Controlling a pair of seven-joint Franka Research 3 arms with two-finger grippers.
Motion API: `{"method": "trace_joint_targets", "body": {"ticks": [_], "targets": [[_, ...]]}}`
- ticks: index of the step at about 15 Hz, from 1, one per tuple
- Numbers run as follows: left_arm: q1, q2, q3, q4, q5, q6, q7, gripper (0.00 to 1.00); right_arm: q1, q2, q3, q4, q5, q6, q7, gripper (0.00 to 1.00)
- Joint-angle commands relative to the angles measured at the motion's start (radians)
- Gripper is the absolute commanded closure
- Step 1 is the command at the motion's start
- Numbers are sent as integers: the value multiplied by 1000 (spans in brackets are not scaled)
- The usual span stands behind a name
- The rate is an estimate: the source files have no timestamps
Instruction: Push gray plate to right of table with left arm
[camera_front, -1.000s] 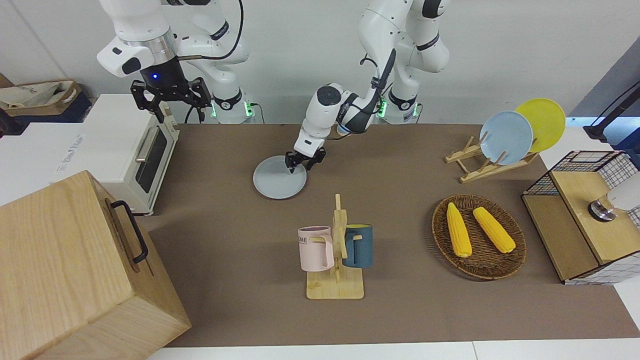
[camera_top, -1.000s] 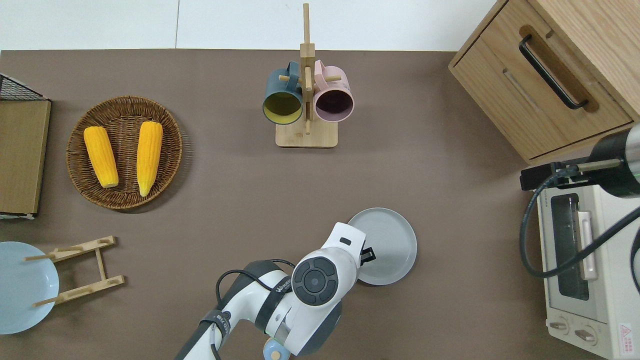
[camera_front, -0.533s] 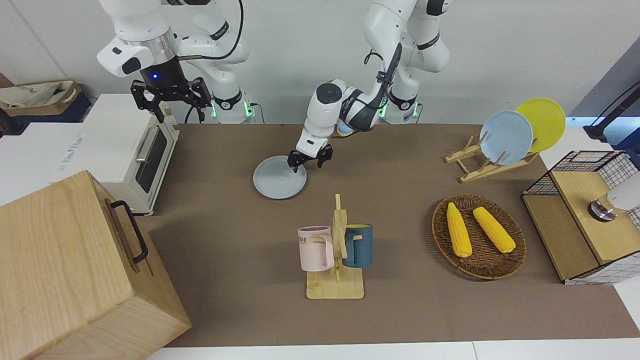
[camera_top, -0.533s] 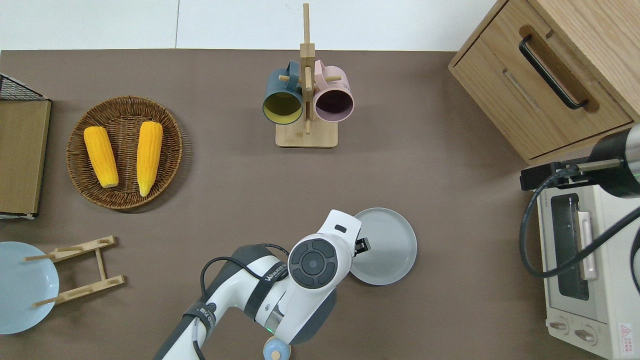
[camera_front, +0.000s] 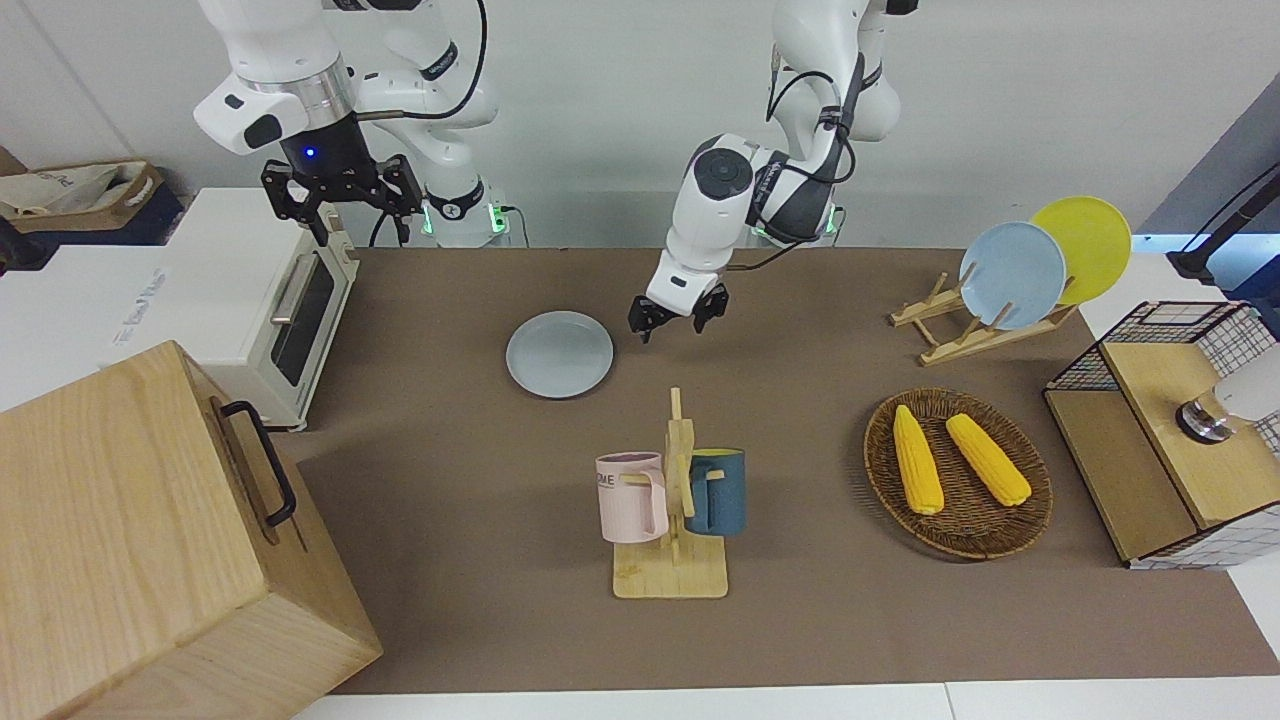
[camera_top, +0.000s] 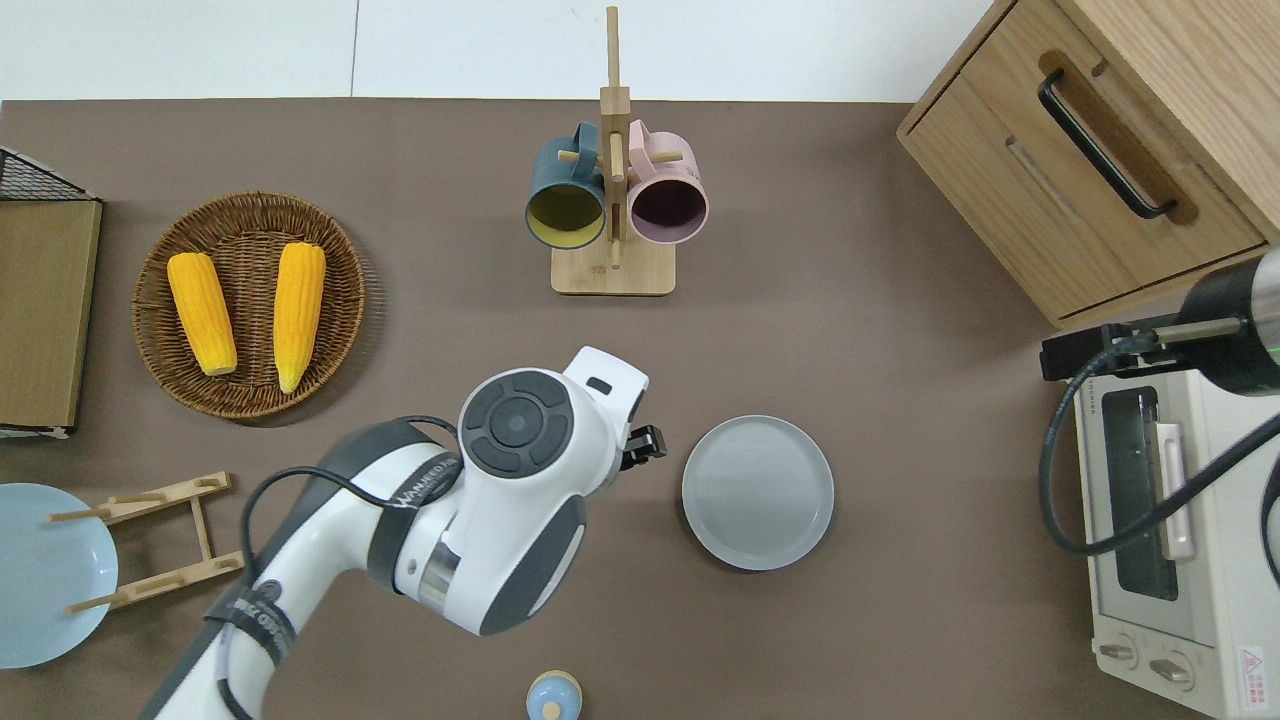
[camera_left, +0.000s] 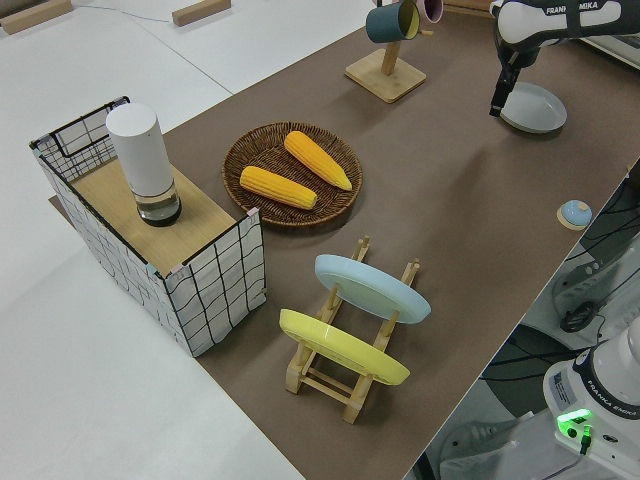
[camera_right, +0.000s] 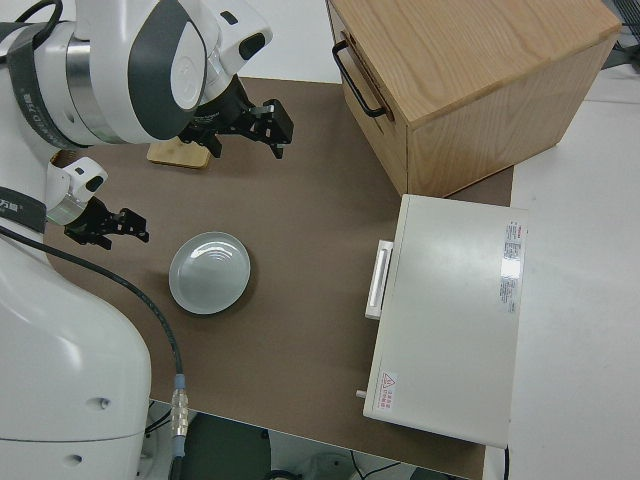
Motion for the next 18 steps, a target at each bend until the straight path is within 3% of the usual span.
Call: {"method": "trace_joint_targets", "body": {"ticks": [1,4,10,14,18], "targets": [[94,-67,-4,15,28,-123,115,7,-3,-4,-1,5,22,-14,-1,17],[239,-143,-4,33,36,-248,292,7,-3,-4,-1,5,22,-12,-1,17],[410,-204,3,77,44,-361,501,7,-3,-4,-1,5,22,-14,-1,17],[432,-235,85,87,44,-398,639,7,-3,-4,-1,5,22,-12,-1,17],[433,-241,139,181,44,-478,728,5,-3,-4,-1,5,22,-14,-1,17]]}}
